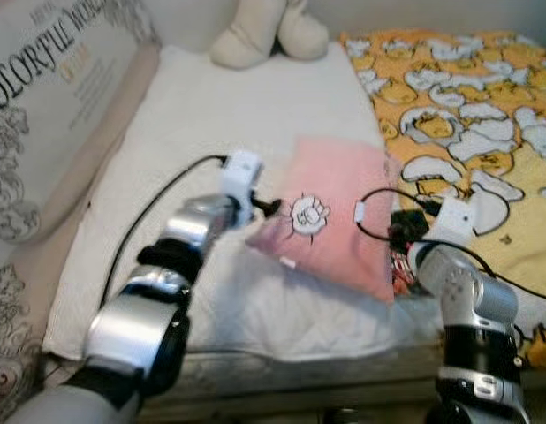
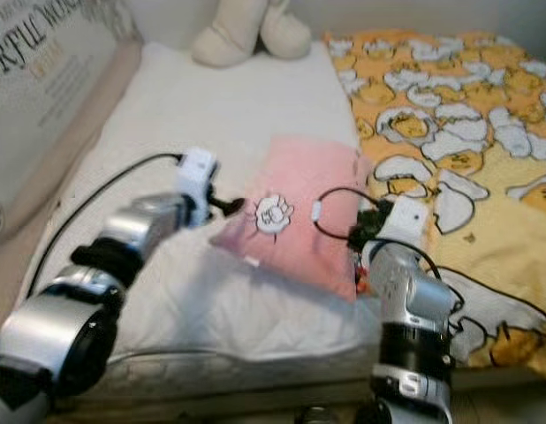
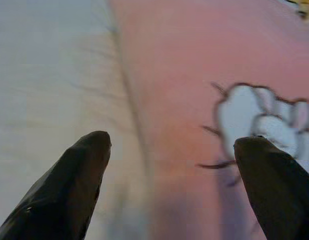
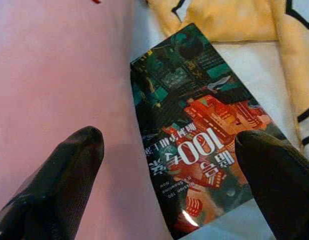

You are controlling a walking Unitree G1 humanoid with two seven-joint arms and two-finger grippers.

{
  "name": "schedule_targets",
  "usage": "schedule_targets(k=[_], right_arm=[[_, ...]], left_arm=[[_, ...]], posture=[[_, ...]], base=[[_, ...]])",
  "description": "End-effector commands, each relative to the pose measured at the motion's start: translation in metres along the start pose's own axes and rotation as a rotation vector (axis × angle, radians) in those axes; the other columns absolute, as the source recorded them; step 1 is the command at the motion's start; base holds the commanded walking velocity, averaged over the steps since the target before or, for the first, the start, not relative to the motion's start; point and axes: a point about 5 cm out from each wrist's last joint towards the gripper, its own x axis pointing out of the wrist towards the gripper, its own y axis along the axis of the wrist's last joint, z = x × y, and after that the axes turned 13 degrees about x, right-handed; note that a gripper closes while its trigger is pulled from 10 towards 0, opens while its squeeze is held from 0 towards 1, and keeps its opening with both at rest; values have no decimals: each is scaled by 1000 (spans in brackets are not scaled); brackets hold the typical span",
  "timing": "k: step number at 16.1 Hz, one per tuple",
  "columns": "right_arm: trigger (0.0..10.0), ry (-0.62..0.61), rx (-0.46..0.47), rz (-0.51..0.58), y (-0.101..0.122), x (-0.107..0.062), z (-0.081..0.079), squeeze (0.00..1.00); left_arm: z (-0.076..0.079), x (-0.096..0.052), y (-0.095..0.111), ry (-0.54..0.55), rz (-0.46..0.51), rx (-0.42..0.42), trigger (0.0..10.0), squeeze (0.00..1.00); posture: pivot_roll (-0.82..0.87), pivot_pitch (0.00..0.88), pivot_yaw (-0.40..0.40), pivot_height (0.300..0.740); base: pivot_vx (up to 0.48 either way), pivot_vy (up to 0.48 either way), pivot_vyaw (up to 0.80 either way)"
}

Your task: Clean up the room

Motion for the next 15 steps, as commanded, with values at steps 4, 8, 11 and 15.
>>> schedule_targets(k=[4,8,11,15], right_arm=[[10000,-28,-42,21,11,8,0,0],[10000,-9,-69,-22,-5,12,-7,0],[10000,65,-69,-54,-14,17,-21,0],[10000,170,-38,-136,-36,26,-37,0]], left_arm=[[-4,3,19,63,35,-7,10000,0],[-7,4,6,113,-18,30,10000,0],[6,8,-16,77,-85,44,10000,0],[24,13,-29,16,-101,108,10000,0]], posture=[[-203,97,61,740],[-214,170,60,740],[-236,218,63,740],[-267,243,75,740]], base=[[0,0,0],[0,0,0],[0,0,0],[0,0,0]])
